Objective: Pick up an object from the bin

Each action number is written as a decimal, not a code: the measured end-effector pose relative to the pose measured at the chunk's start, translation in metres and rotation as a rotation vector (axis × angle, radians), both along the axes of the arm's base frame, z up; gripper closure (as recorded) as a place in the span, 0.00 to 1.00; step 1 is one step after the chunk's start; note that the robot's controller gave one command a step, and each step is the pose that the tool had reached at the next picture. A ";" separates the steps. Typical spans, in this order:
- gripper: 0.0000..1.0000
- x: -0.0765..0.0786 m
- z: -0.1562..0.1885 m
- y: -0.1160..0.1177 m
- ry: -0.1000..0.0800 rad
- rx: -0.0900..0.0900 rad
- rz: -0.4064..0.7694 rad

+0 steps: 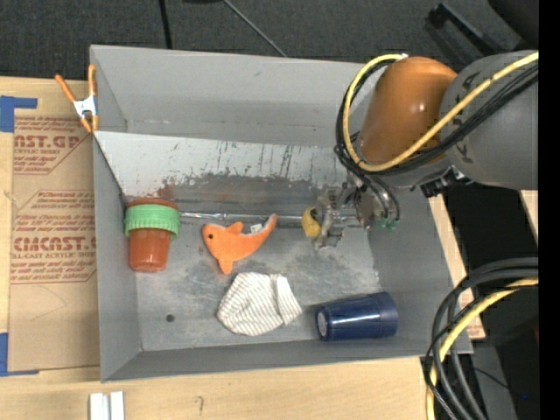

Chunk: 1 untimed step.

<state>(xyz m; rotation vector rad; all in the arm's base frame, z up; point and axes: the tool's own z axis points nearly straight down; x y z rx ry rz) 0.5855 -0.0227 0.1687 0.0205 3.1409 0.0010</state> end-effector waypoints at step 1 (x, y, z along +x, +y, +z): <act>1.00 0.000 0.000 0.000 0.000 0.000 0.000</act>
Offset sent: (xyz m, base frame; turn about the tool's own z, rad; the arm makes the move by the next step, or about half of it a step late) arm -0.0092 -0.0108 0.0778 -0.0003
